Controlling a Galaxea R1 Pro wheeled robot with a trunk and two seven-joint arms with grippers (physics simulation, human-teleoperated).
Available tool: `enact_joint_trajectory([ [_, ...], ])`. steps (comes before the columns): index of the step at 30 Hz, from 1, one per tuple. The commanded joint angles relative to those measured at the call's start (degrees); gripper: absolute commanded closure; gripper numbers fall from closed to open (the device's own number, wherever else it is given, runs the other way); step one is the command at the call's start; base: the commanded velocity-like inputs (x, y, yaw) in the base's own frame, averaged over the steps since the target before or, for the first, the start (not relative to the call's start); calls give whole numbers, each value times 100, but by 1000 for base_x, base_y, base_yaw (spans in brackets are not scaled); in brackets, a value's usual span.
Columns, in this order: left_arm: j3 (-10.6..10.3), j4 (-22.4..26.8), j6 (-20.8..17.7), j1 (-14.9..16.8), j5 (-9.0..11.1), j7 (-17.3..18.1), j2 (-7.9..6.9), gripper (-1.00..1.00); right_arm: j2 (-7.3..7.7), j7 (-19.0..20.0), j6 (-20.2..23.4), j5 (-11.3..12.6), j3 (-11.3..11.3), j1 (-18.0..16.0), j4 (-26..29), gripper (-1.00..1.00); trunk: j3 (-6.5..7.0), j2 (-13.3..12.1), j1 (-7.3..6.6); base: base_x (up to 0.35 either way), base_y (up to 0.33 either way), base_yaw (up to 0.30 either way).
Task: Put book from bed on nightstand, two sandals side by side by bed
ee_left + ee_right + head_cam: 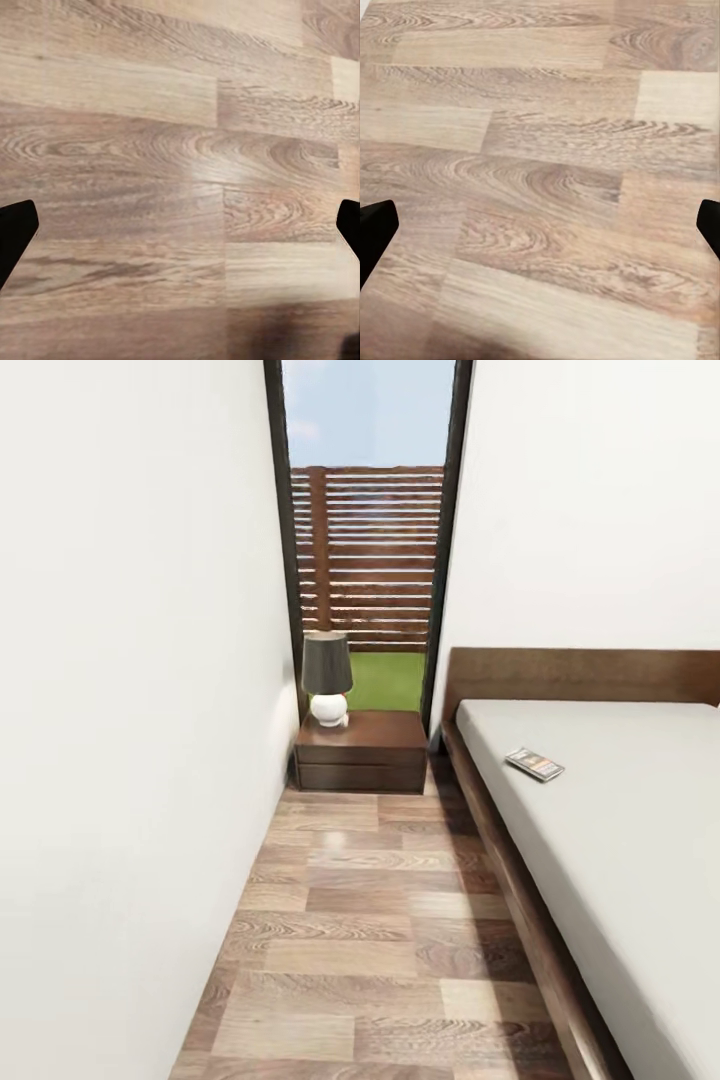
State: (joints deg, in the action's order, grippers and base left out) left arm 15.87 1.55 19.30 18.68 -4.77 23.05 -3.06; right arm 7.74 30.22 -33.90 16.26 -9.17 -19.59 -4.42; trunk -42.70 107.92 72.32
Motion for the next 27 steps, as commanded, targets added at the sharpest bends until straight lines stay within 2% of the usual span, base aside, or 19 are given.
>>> enact_joint_trajectory([
  [1,48,-6,21,4,-50,15,-1,-100,-1,31,-28,62,-41,-9,-23,-100,-5,2,3,311,0,0],
  [6,39,-3,19,4,-52,8,-1,-100,-16,-13,-29,55,-41,-9,-24,-100,-5,2,3,306,0,0],
  [8,-23,1,14,4,-56,-22,-3,-100,-18,-21,-29,53,-41,-9,-24,-100,-5,2,3,302,0,0],
  [17,-625,1,12,4,-59,-519,-10,-100,-2,-17,-29,60,-41,-9,-24,-100,-5,2,3,312,0,0],
  [22,-692,3,12,4,-59,-550,-4,-100,-1,-16,-29,61,-41,-9,-24,-100,-6,2,3,316,0,-11],
  [27,-706,2,12,4,-59,-555,-2,-100,-1,-16,-37,61,-41,-9,-24,-100,-16,2,3,310,0,-180],
])
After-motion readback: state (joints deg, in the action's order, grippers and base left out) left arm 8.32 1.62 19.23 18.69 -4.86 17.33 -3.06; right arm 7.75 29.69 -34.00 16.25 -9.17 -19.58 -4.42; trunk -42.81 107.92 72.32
